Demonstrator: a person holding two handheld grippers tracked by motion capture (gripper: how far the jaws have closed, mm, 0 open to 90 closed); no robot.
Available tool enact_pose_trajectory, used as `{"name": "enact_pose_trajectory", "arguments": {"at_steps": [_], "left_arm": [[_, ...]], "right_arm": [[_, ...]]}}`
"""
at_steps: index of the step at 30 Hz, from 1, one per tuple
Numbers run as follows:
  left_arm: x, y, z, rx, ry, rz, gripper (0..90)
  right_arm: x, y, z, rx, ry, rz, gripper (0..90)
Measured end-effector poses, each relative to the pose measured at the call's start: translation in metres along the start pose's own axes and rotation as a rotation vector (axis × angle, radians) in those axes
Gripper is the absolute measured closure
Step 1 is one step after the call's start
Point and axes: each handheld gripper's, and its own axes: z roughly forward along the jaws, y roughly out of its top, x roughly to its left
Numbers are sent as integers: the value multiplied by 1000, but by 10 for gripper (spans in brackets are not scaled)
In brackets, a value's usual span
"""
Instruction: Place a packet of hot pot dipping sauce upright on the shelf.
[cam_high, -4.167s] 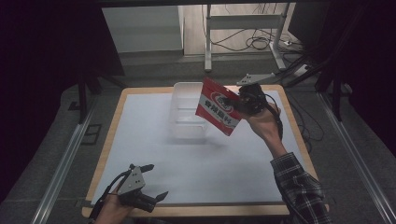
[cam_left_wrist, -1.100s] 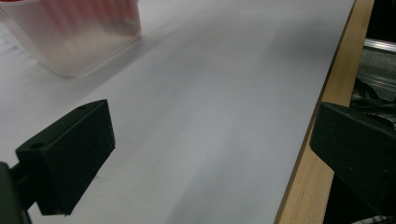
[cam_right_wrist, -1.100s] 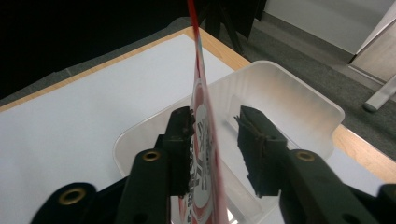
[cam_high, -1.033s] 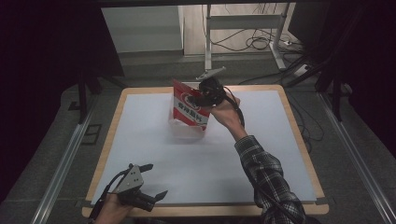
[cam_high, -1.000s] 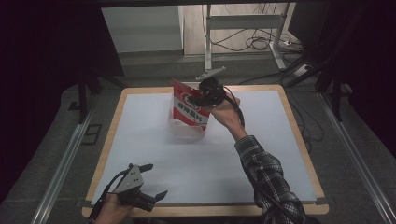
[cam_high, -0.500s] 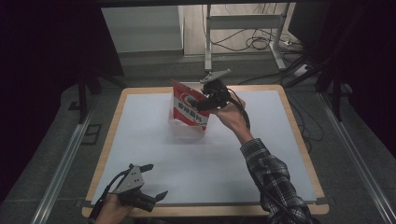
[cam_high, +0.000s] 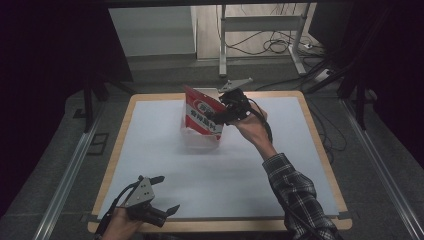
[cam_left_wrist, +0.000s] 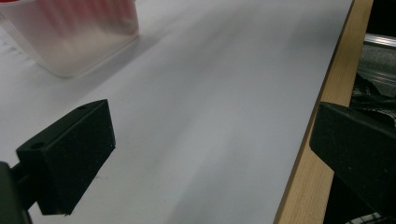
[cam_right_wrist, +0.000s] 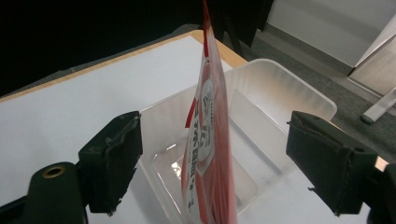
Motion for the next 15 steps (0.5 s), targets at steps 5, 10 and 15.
{"name": "enact_pose_trajectory", "arguments": {"at_steps": [5, 10, 15], "left_arm": [[0, 0, 0, 1, -1, 3, 1], [0, 0, 0, 2, -2, 3, 1], [0, 0, 0, 2, -5, 6, 2]], "right_arm": [[1, -2, -3, 0, 0, -9, 171], [4, -5, -8, -4, 4, -13, 158], [5, -9, -14, -11, 6, -15, 146]]}}
